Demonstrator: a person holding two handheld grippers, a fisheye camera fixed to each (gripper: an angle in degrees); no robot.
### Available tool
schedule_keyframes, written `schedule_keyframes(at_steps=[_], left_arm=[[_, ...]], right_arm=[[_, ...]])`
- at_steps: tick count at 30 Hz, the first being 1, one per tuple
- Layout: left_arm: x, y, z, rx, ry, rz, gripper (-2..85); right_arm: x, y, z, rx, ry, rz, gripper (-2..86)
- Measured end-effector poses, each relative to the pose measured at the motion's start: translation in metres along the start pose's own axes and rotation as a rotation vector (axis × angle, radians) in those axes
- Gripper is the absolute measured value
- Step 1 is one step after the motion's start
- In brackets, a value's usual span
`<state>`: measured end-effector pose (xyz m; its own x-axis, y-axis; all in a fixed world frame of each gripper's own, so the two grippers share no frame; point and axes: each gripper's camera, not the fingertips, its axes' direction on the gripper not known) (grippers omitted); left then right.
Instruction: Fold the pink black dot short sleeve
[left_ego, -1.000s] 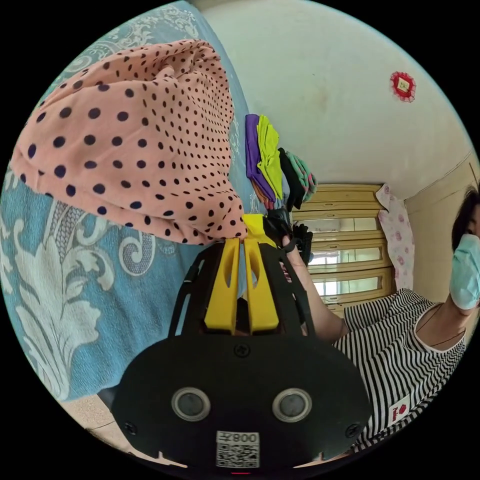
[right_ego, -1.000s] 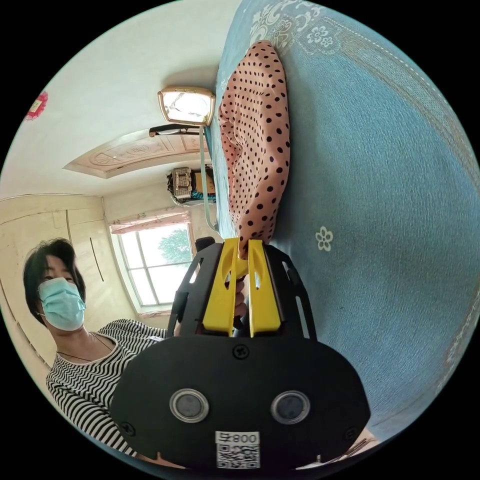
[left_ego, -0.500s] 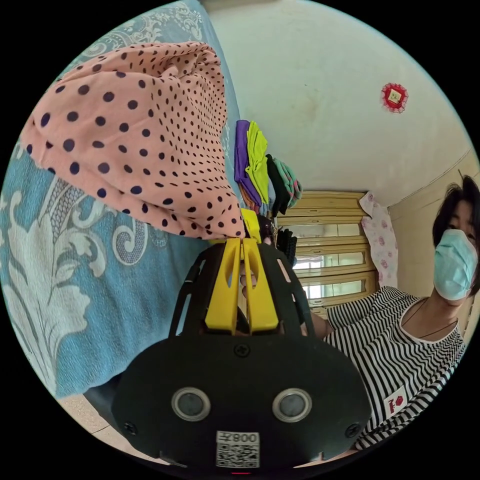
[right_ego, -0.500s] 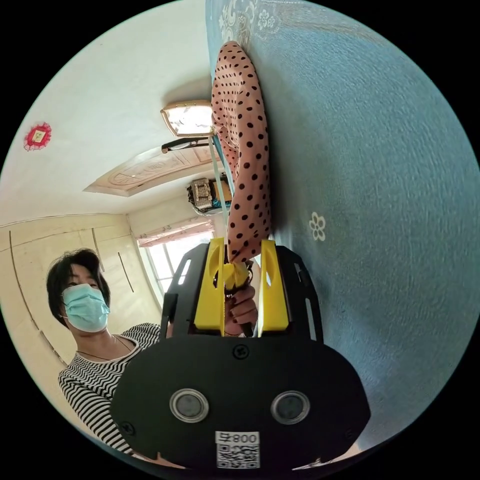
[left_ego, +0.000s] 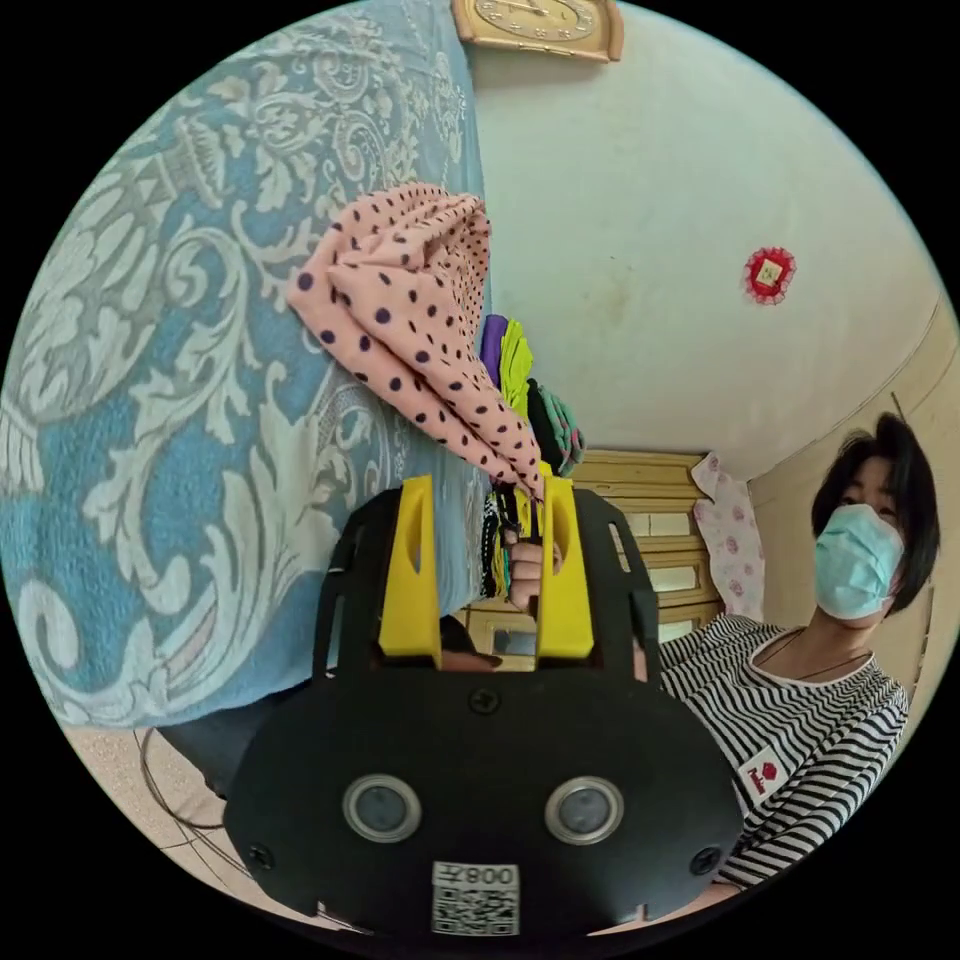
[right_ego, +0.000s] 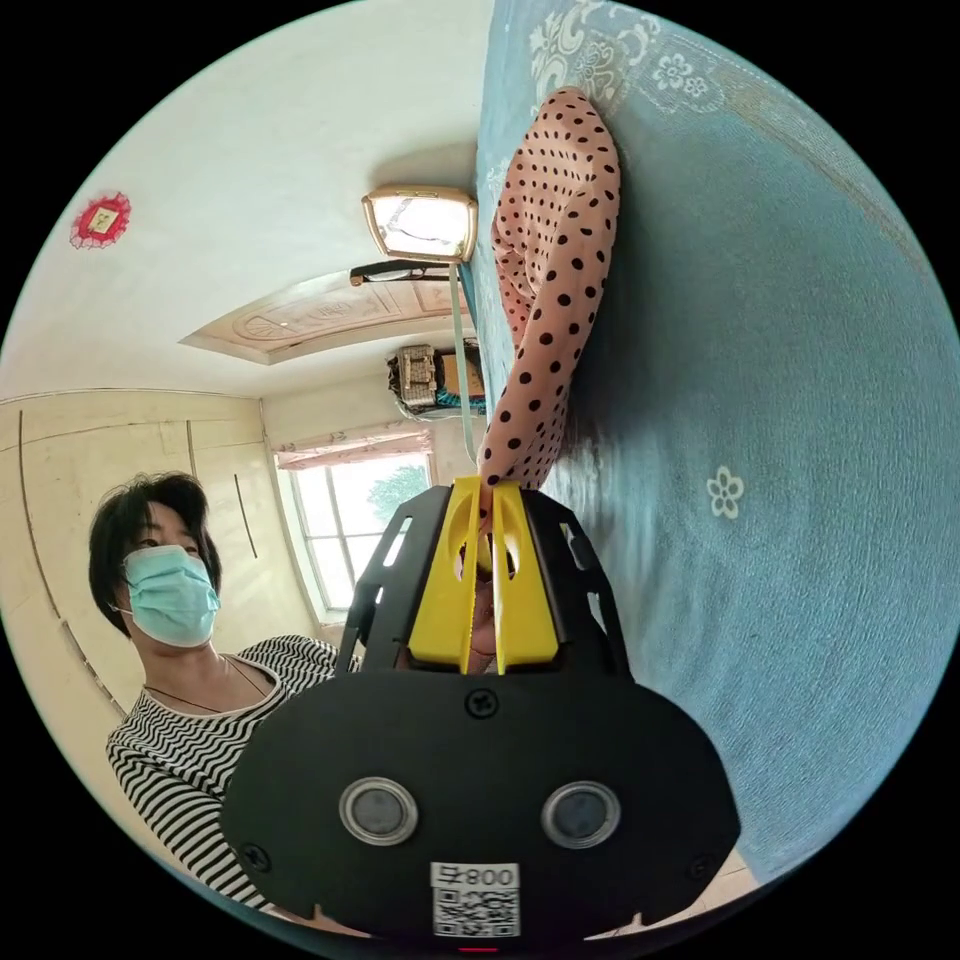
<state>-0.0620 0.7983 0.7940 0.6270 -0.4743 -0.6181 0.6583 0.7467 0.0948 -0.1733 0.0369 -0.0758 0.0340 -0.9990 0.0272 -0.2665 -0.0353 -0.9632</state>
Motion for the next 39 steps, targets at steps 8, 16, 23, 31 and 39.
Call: schedule_keyframes(at_steps=[8,16,23,31,39], left_arm=[[-0.012,-0.014,-0.06,0.23,0.13,-0.114,12.3],[0.014,-0.014,-0.105,0.304,0.056,-0.121,4.1],[0.075,-0.004,-0.134,0.247,0.003,-0.055,3.2],[0.14,0.025,-0.159,0.177,0.03,-0.006,2.9],[0.19,0.047,-0.178,0.134,0.025,0.029,2.9]], right_arm=[[-0.013,0.0,-0.039,0.022,-0.004,-0.027,1.6],[-0.012,0.006,-0.087,0.048,-0.001,-0.022,1.6],[-0.014,0.024,-0.134,0.043,0.042,-0.021,1.7],[-0.027,0.076,-0.194,0.051,0.1,-0.04,1.7],[-0.022,0.131,-0.254,0.059,0.151,-0.062,1.6]])
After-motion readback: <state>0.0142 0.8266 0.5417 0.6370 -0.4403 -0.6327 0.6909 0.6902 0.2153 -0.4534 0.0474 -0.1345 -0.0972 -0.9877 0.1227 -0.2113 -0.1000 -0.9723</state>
